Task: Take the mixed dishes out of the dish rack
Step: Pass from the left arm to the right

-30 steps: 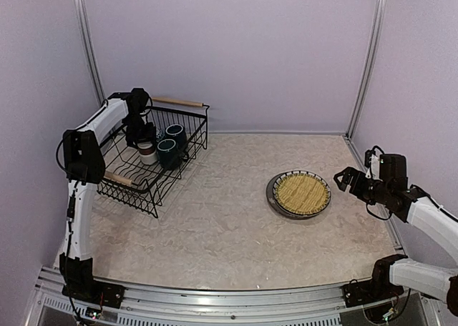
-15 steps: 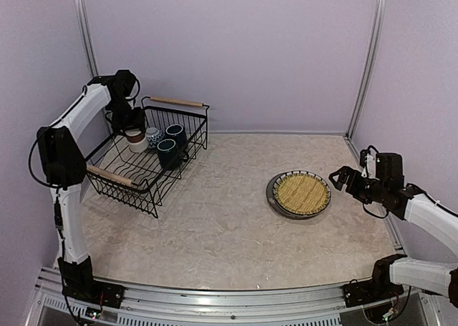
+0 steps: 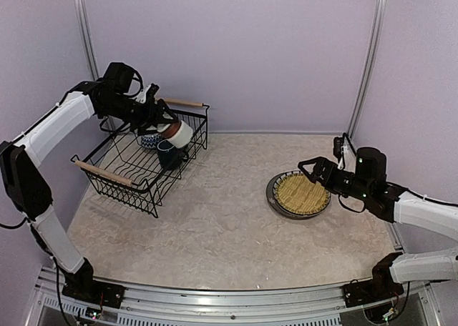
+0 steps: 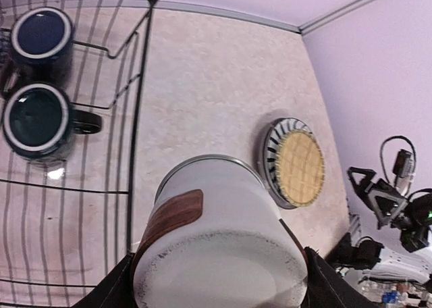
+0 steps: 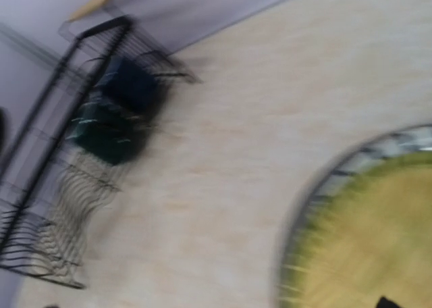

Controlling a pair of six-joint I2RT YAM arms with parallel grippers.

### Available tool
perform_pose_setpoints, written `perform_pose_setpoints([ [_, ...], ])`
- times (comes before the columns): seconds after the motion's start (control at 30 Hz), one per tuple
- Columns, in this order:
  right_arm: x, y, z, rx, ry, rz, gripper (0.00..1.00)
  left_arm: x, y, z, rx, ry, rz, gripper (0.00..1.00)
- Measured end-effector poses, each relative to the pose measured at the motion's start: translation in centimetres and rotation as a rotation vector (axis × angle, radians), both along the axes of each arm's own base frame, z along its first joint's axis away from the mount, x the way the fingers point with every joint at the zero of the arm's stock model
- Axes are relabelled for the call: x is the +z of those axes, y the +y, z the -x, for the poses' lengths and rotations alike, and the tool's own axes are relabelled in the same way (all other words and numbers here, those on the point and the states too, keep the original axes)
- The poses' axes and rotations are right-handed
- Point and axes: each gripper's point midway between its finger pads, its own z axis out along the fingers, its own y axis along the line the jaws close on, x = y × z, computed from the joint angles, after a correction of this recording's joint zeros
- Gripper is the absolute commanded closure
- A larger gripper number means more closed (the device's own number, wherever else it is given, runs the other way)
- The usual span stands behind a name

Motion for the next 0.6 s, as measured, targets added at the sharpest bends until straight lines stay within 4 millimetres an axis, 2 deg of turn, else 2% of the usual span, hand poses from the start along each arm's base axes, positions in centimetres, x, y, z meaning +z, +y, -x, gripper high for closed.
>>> perform_pose_setpoints([
  [0.2, 0.1, 7.4, -0.2, 0.149, 0.005, -0.089, 0.00, 0.4, -5.1, 2.6, -0.166, 0.035, 0.185, 0.64],
  [0.37, 3.3, 14.7, -1.4, 0.274, -0.058, -0.165, 0.01, 1.0, -8.0, 4.3, -0.266, 0.075, 0.316, 0.67],
  [0.57, 5.8, 18.9, -1.7, 0.363, -0.121, -0.251, 0.01, 1.2, -9.4, 5.3, -0.307, 0.113, 0.378, 0.68],
  [0.6, 6.0, 19.3, -1.7, 0.372, -0.126, -0.262, 0.04, 1.3, -9.5, 5.4, -0.312, 0.116, 0.385, 0.68],
])
